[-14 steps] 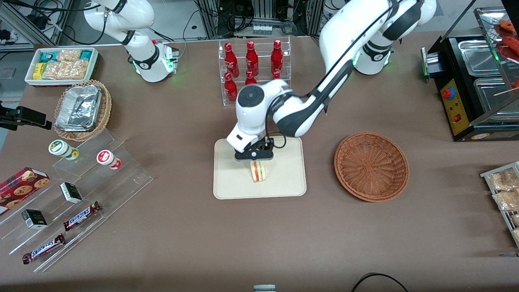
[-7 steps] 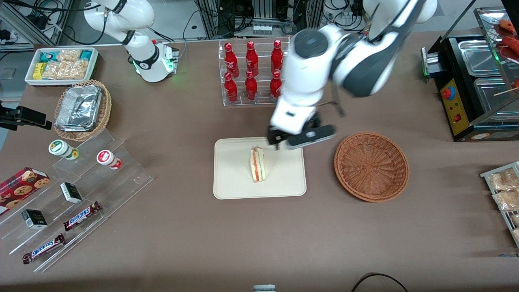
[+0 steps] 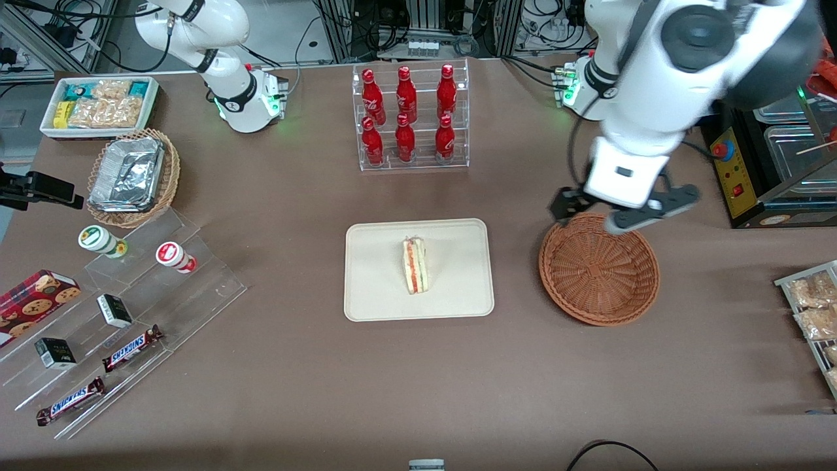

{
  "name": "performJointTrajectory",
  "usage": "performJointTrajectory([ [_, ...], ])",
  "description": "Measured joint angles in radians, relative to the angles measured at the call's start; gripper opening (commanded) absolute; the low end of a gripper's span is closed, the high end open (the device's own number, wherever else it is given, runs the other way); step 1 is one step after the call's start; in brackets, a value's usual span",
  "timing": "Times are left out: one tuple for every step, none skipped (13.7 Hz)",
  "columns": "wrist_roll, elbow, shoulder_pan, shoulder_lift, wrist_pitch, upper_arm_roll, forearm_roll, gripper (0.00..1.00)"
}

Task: Place sandwich from basket to tray

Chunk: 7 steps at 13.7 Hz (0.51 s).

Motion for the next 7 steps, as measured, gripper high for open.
performJointTrajectory([
  [0.078,-0.019,0.041,-0.016,-0.005,0.001,-0.012,1.0],
  [0.163,-0.041,0.086,-0.039,-0.008,0.001,-0.031,1.0],
  [0.256,-0.065,0.131,-0.066,-0.012,0.002,-0.055,1.0],
  [0.347,-0.091,0.176,-0.097,-0.021,0.003,-0.077,1.0],
  [0.419,-0.115,0.212,-0.128,-0.032,0.004,-0.089,1.0],
  [0.468,-0.139,0.233,-0.156,-0.037,0.004,-0.094,1.0],
  [0.503,-0.165,0.243,-0.184,-0.042,0.004,-0.095,1.0],
])
